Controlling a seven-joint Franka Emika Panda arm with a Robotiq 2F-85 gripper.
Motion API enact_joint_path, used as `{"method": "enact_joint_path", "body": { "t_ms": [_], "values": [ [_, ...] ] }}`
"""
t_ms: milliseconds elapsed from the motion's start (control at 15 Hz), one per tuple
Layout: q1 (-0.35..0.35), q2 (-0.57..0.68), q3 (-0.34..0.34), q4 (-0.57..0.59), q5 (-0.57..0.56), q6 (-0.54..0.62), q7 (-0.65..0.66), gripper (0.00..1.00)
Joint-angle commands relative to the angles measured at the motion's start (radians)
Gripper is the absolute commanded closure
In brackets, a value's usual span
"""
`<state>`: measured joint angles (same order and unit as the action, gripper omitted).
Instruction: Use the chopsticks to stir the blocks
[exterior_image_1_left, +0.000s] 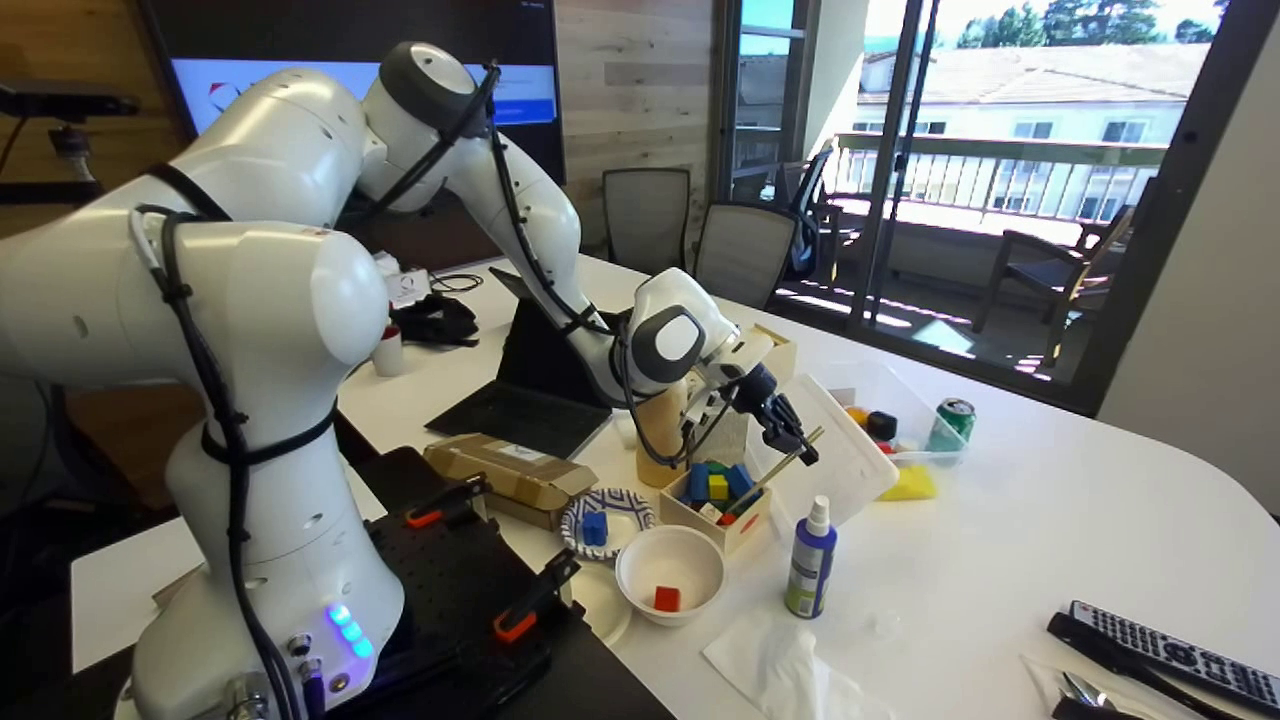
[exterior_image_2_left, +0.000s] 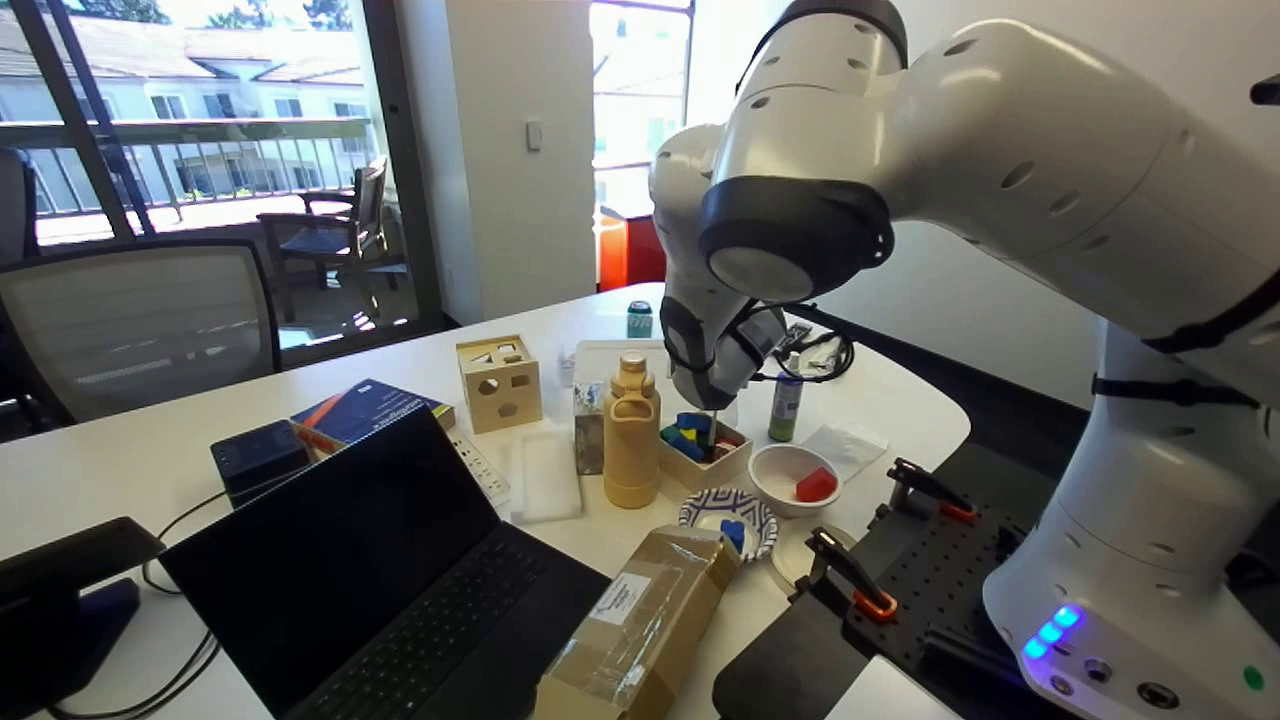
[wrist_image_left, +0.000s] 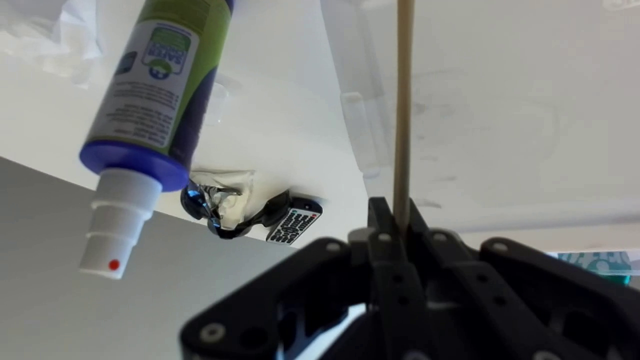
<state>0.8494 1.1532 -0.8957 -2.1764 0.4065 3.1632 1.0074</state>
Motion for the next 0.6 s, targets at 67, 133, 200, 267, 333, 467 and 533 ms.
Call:
{"method": "enact_joint_path", "body": {
  "t_ms": [67,133,200,267,333,467,533],
  "values": [
    [0.023,-0.009,-0.001,-0.019,-0.018,-0.062,-0.028,0.98],
    [0.019,-0.017,0.006,-0.02,-0.024,-0.069,-0.032,0.98],
    [0.005,-0.038,0.021,-0.019,-0.03,-0.066,-0.041,0.98],
    [0.002,-0.041,0.024,-0.019,-0.028,-0.06,-0.04,0.98],
    [-0.002,-0.045,0.029,-0.017,-0.022,-0.045,-0.037,0.98],
    [-0.004,-0.039,0.032,-0.012,-0.007,-0.018,-0.02,0.98],
    [-0.005,-0.033,0.031,-0.008,0.0,-0.003,-0.013,0.98]
  ]
}}
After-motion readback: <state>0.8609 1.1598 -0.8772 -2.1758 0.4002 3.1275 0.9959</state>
